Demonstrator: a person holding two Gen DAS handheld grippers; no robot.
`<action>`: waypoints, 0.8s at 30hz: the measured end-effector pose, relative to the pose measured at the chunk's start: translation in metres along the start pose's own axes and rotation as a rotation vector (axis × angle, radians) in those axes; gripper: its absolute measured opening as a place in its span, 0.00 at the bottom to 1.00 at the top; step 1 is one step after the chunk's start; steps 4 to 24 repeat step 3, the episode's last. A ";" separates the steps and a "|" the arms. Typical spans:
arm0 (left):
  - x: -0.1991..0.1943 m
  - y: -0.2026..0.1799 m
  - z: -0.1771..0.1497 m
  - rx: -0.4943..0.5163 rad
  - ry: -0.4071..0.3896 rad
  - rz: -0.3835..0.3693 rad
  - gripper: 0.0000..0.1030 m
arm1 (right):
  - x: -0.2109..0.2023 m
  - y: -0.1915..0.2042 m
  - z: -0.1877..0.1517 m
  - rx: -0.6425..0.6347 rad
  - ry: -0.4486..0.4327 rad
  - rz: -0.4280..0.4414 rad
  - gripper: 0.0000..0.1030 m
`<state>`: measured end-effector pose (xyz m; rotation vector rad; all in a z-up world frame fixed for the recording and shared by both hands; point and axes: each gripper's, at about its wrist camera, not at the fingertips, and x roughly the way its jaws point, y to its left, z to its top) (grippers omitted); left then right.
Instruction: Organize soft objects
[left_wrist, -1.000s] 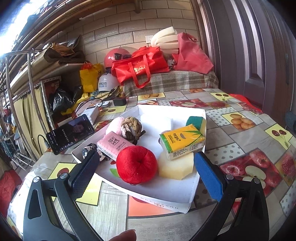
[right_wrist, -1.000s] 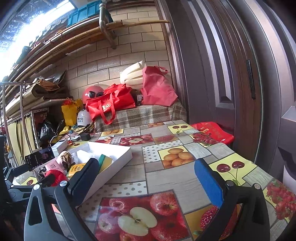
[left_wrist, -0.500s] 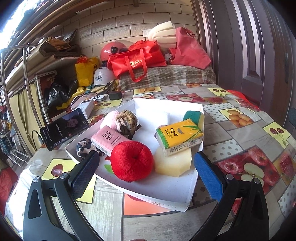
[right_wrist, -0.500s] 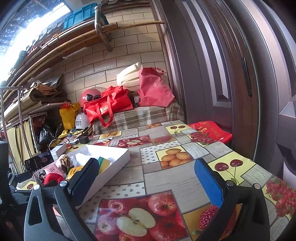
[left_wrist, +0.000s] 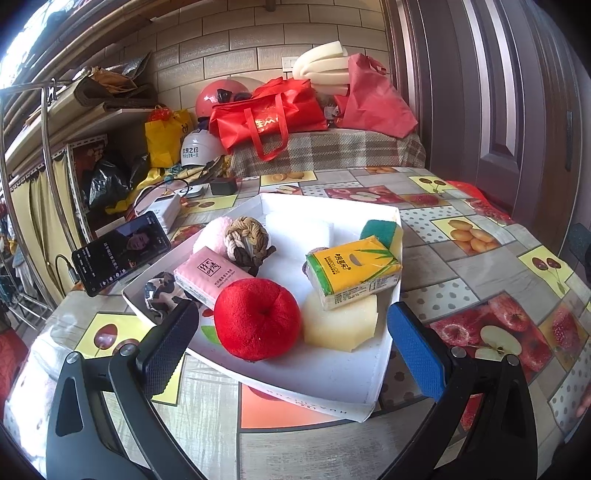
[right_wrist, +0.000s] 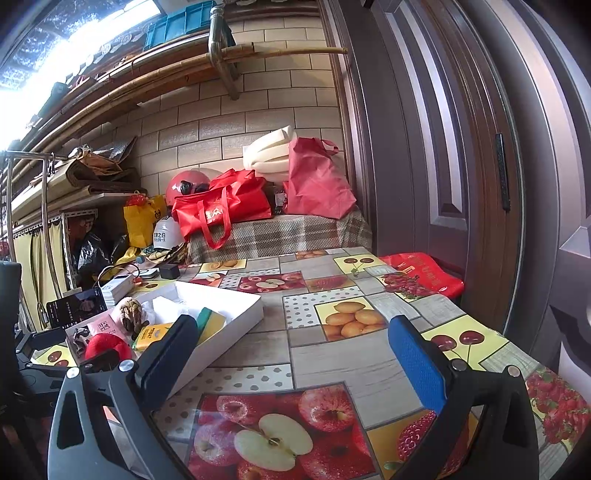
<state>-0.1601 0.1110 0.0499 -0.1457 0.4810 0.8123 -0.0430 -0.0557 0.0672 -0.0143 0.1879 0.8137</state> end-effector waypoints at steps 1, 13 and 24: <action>-0.001 0.000 0.000 0.001 -0.003 -0.002 1.00 | 0.000 0.000 0.000 0.000 0.000 0.000 1.00; -0.001 0.000 0.000 0.003 -0.004 -0.005 1.00 | 0.000 0.000 0.000 -0.001 0.000 0.000 1.00; -0.001 0.000 0.000 0.003 -0.004 -0.005 1.00 | 0.000 0.000 0.000 -0.001 0.000 0.000 1.00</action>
